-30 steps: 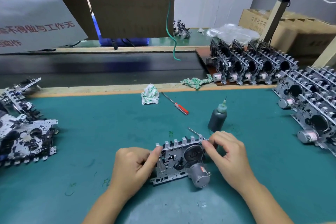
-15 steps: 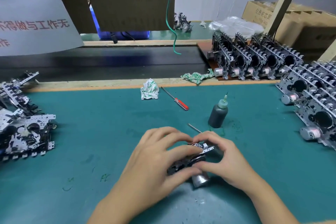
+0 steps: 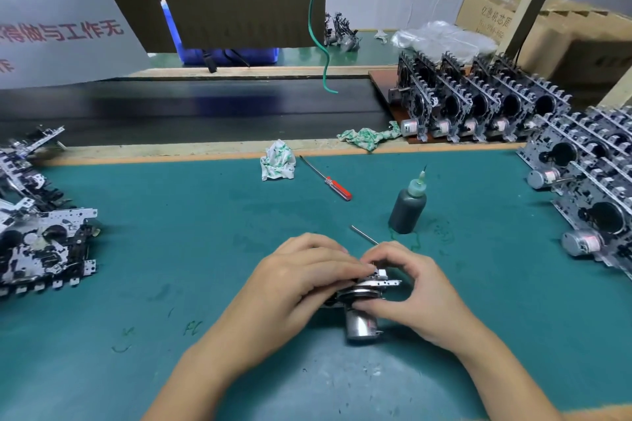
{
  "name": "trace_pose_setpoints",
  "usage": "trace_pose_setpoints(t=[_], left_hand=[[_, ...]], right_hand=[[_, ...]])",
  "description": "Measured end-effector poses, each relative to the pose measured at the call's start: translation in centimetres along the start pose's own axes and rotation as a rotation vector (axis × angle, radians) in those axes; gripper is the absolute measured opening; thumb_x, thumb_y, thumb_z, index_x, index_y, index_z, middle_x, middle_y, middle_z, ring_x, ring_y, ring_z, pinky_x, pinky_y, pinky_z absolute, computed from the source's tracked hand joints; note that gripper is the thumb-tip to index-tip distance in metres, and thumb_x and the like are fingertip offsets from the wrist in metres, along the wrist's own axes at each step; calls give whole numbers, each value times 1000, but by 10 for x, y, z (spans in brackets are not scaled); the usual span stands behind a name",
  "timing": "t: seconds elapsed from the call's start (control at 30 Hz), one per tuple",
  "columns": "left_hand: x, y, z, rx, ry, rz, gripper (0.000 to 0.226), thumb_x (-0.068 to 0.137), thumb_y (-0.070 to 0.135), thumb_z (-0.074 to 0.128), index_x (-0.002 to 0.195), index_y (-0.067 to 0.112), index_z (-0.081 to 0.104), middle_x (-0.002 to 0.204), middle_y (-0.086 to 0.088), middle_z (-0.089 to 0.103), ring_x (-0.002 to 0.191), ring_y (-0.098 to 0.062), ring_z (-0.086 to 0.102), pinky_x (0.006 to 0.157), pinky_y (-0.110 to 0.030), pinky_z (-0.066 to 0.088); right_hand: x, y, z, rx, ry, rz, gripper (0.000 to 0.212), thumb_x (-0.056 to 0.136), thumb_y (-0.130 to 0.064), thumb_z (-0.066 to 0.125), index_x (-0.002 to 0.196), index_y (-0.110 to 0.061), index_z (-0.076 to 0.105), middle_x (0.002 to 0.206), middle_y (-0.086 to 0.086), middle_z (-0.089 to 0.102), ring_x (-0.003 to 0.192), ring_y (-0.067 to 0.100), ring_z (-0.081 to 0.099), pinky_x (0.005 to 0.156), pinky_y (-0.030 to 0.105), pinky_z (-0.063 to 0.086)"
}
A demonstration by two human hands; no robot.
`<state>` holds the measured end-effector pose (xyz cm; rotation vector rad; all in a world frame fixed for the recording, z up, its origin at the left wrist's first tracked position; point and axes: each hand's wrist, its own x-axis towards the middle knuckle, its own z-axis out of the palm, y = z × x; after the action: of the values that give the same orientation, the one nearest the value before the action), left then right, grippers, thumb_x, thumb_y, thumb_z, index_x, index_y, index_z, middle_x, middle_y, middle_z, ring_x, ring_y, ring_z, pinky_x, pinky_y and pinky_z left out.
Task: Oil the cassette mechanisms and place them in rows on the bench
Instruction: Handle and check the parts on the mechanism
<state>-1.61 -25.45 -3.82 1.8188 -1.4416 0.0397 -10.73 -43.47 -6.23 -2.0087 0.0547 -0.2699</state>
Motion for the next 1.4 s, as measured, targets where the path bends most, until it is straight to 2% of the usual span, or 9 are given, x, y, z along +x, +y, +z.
trace_pose_setpoints(t=[0.13,0.33,0.5,0.67,0.97,1.03,1.17,1.23,1.4], left_hand=[[5,-1,-4,-30,-48,-6,22,94,18,56,110,16,71,100,10,70,106,-8,51,93,-19,42],[2,-3,-1,-31,-23,10,27,95,18,48,112,17,70,104,12,68,110,-10,51,97,-20,40],[3,-2,-1,0,-10,8,28,95,19,47,111,18,70,108,10,65,112,-11,49,98,-21,39],[4,0,-1,20,10,12,27,94,17,48,108,16,71,106,4,62,109,-12,50,96,-22,39],[3,0,0,33,21,13,28,94,18,48,109,17,71,103,5,62,107,-13,51,94,-23,41],[2,0,0,34,20,17,28,94,18,48,110,16,71,104,6,62,107,-13,51,95,-24,41],[2,-1,0,39,22,12,28,95,20,47,110,18,71,109,11,56,110,-10,49,96,-19,38],[2,-2,1,43,28,16,27,94,19,49,110,19,71,109,9,56,110,-10,49,97,-18,36],[2,-2,0,36,29,15,28,94,20,48,110,19,71,109,11,56,111,-9,48,98,-18,36]], right_hand=[[0,0,-3,-18,-6,3,32,58,-44,77,88,-40,65,88,-13,64,90,15,59,85,28,46],[-4,-1,2,32,18,37,31,61,-28,81,88,-37,68,90,-11,66,91,13,61,86,26,46],[-23,-1,2,-334,185,-78,45,68,-54,68,110,-37,62,101,-22,62,102,4,55,89,15,39],[-41,8,7,-624,353,-179,38,81,-51,56,80,-17,73,78,-7,63,75,11,57,73,23,42],[-38,3,2,-759,307,-198,31,81,-43,52,78,-19,71,75,-13,61,80,7,51,71,20,38],[-36,0,-1,-706,302,-168,34,82,-45,52,92,-20,73,85,-16,64,86,5,51,76,20,39],[-30,-11,-3,-247,146,-41,48,76,-46,62,123,-36,57,110,-20,60,113,5,51,94,12,35],[-24,-14,0,-173,44,-24,48,71,-45,67,118,-41,56,116,-24,56,118,6,48,96,11,33],[-10,-16,-1,-108,75,45,45,66,-26,84,103,-39,61,106,-25,61,109,2,53,91,12,37]])
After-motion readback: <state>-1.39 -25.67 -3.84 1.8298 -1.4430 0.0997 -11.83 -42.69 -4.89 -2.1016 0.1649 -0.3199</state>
